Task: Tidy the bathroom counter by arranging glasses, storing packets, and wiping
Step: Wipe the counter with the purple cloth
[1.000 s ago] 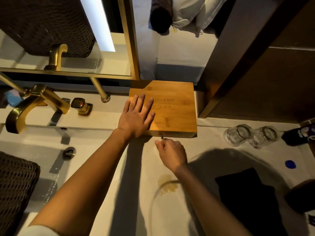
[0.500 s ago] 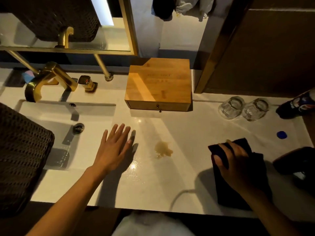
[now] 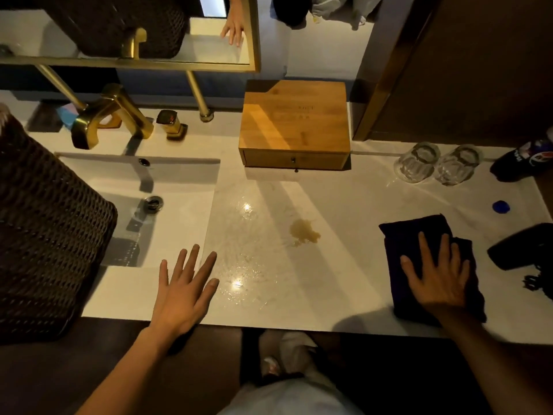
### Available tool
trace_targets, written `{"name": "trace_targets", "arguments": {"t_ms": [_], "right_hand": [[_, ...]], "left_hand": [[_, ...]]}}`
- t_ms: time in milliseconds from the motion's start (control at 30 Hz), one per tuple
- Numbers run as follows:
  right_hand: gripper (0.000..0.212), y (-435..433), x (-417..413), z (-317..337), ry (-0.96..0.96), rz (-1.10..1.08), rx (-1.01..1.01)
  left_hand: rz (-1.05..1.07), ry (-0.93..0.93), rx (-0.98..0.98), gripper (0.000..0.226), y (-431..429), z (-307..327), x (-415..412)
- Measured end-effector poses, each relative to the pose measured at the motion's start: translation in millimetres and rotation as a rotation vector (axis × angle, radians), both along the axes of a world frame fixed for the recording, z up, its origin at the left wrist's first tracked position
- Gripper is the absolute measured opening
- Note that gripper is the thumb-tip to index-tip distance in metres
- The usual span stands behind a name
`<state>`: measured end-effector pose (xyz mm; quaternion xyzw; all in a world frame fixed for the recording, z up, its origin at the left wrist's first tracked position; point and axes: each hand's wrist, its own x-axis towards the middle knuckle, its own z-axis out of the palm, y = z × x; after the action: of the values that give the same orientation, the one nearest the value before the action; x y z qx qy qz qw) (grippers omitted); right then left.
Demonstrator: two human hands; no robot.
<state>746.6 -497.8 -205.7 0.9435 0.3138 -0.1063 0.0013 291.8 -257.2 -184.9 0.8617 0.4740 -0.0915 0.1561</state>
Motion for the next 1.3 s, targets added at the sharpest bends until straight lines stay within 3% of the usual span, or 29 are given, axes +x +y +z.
{"name": "trace_targets", "arguments": {"t_ms": [433,933,1100,1300], "right_hand": [[0.08,33,-92,-4,-0.013,-0.092,0.008],[0.074,135,-215,-4,0.023,0.177,0.077],[0.074,136,-209,-3,0.035,0.261,0.073],[0.068,107,-161,-10,-0.08,0.331,0.242]], "left_hand": [[0.004,-0.015,0.115,0.056,-2,-13,-2],[0.033,-0.071,0.124,0.06,0,-17,-5],[0.06,-0.072,0.112,0.06,1,-16,-6],[0.08,-0.052,0.107,0.061,1,-15,-5]]}}
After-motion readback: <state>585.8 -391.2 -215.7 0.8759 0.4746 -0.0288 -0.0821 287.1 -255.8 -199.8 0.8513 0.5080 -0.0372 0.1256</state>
